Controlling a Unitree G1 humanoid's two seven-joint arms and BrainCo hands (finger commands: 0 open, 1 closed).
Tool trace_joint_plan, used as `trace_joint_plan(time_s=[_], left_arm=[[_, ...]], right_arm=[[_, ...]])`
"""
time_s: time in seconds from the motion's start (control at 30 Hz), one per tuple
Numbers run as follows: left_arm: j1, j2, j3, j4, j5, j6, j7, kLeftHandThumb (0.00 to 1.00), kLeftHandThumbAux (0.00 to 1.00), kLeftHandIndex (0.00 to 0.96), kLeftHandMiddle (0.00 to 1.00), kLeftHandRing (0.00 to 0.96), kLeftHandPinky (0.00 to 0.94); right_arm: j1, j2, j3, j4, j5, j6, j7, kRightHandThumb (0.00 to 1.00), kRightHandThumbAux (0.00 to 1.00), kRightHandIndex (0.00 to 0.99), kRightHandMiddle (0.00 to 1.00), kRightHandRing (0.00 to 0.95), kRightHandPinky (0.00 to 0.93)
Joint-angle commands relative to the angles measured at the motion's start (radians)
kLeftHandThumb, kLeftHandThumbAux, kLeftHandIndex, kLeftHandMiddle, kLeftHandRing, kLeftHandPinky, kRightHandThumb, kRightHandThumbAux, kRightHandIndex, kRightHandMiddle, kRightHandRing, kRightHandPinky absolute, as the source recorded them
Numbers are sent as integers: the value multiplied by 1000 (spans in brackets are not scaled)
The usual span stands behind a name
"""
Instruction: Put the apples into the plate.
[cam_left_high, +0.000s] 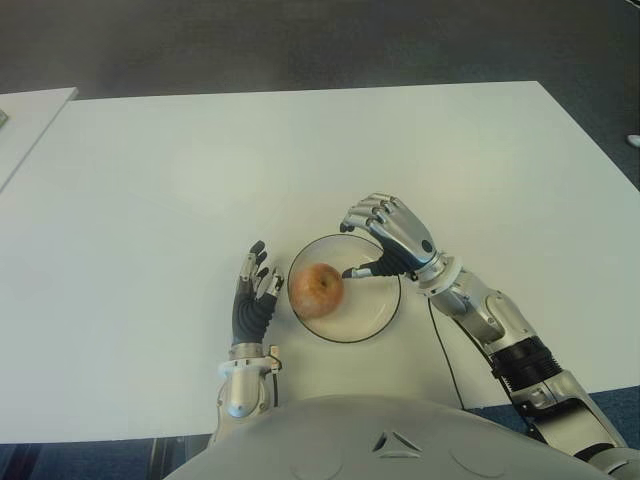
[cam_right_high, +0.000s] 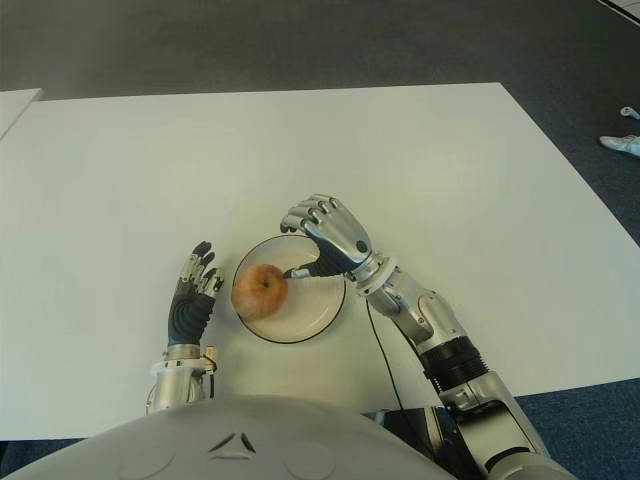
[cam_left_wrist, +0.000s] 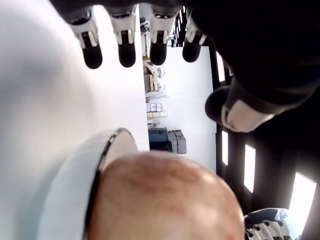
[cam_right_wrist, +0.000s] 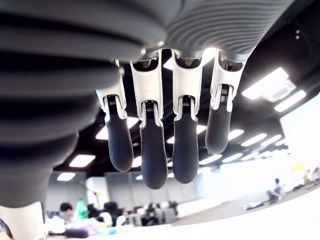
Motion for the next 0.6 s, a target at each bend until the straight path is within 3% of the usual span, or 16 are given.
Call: trace_joint_plan(time_s=[0.03,0.1,0.13,0.2,0.3,0.4,0.6], left_arm=[[-1,-18,-6,6,-6,8,8,5,532,56,78,97,138],[-1,-16,-6,5,-8,10,6,7,528,55,74,95,132],[-1,-15,-6,4,-7,12,4,7,527,54,73,94,131],[-2,-13,-5,4,-7,12,2,10,523,50,66,87,124],[-2,-10,-5,5,-9,11,0,12,519,50,64,84,130],[-2,-8,-3,6,-11,10,-2,12,517,52,67,87,132],[-5,-1,1,10,-8,8,-3,3,512,50,65,83,117]], right_arm=[[47,4,-36,-49,130,43,100,800,690,424,665,781,763],[54,4,-46,-61,180,53,140,829,681,414,570,694,618],[52,-3,-54,-56,218,52,166,832,680,413,557,676,589],[45,-14,-70,-42,283,52,213,831,680,410,512,491,423],[39,-17,-88,-36,357,67,277,522,588,264,319,281,237],[48,-7,-109,-52,451,112,349,347,537,171,234,195,175],[78,31,-143,-96,604,213,448,198,468,106,172,151,164]])
